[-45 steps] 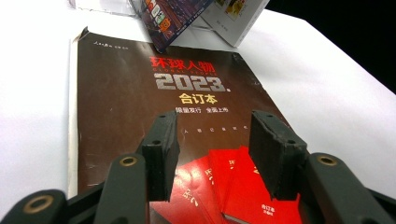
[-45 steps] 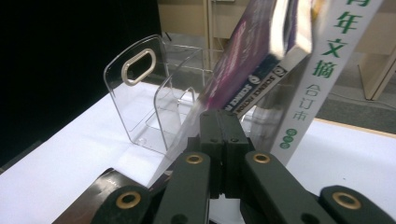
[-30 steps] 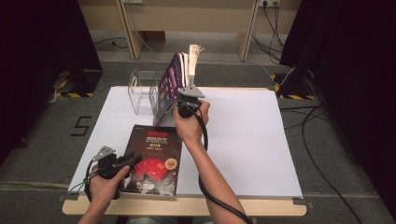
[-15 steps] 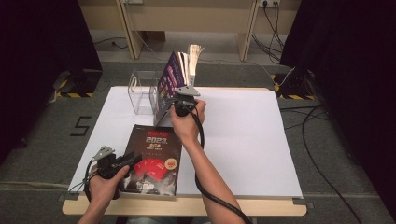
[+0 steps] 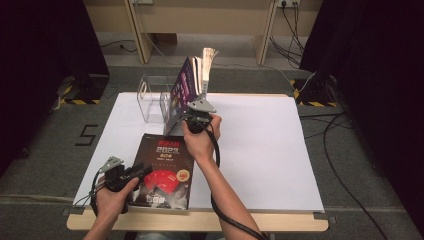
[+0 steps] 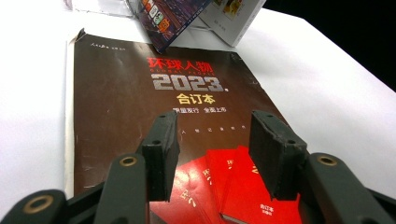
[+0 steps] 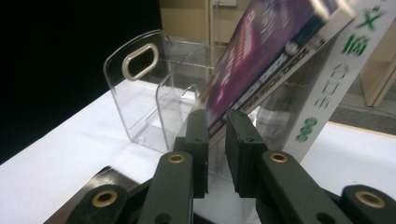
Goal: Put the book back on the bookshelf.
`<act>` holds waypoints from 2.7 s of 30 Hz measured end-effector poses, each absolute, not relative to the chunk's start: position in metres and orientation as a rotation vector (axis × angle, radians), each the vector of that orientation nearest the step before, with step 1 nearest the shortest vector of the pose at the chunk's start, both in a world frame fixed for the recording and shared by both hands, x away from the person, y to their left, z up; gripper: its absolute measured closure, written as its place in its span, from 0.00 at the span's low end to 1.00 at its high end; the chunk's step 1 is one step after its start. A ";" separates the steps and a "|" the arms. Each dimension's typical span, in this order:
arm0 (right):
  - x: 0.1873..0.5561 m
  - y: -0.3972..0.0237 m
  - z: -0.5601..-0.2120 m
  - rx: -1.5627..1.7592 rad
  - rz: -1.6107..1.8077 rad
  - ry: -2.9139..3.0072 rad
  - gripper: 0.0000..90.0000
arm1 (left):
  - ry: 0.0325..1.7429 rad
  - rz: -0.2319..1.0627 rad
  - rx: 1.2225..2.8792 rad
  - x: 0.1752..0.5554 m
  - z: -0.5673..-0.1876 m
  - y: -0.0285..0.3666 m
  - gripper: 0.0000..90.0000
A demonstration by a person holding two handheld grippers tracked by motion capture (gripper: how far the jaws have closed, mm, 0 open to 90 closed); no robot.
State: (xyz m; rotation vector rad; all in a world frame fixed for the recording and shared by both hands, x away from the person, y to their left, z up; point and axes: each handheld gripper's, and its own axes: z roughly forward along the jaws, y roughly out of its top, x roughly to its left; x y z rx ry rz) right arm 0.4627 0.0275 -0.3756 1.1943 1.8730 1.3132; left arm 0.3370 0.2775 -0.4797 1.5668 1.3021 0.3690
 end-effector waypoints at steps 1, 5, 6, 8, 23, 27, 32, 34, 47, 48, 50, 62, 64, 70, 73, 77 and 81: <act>0.461 0.028 -0.377 1.196 1.312 1.878 0.88 | 1.301 0.369 1.568 0.337 -0.480 0.277 0.58; 0.460 0.026 -0.383 1.230 1.328 1.876 0.83 | 1.299 0.367 1.567 0.337 -0.479 0.277 0.57; 0.460 0.026 -0.385 1.235 1.328 1.868 0.83 | 1.299 0.368 1.565 0.337 -0.479 0.277 0.57; 0.460 0.025 -0.385 1.241 1.328 1.862 0.83 | 1.300 0.369 1.566 0.337 -0.480 0.278 0.57; 0.457 0.014 -0.381 1.240 1.320 1.870 0.79 | 1.306 0.393 1.571 0.337 -0.479 0.278 0.53; 0.456 0.009 -0.384 1.257 1.314 1.885 0.77 | 1.319 0.416 1.581 0.338 -0.480 0.280 0.51; 0.455 0.003 -0.387 1.288 1.305 1.906 0.76 | 1.328 0.428 1.583 0.338 -0.480 0.281 0.50; 0.454 0.002 -0.388 1.289 1.299 1.911 0.76 | 1.328 0.427 1.586 0.338 -0.480 0.281 0.50; 0.450 -0.001 -0.406 1.341 1.278 1.964 0.76 | 1.346 0.437 1.598 0.340 -0.482 0.285 0.50; 0.449 -0.002 -0.407 1.346 1.276 1.969 0.76 | 1.349 0.439 1.598 0.340 -0.483 0.285 0.49; 0.449 -0.002 -0.410 1.352 1.267 1.981 0.76 | 1.353 0.440 1.597 0.341 -0.483 0.285 0.49; 0.447 -0.003 -0.417 1.382 1.264 2.010 0.75 | 1.368 0.448 1.592 0.342 -0.483 0.289 0.50; 0.446 -0.003 -0.420 1.389 1.258 2.019 0.75 | 1.375 0.451 1.588 0.343 -0.483 0.290 0.50; 0.445 -0.006 -0.430 1.423 1.238 2.054 0.74 | 1.406 0.456 1.607 0.349 -0.485 0.295 0.49; 0.445 -0.006 -0.435 1.438 1.220 2.080 0.74 | 1.429 0.458 1.608 0.354 -0.486 0.300 0.49; 0.444 -0.007 -0.442 1.474 1.194 2.128 0.75 | 1.456 0.456 1.601 0.359 -0.488 0.305 0.51; 0.445 -0.007 -0.450 1.497 1.166 2.180 0.77 | 1.480 0.447 1.605 0.363 -0.492 0.310 0.53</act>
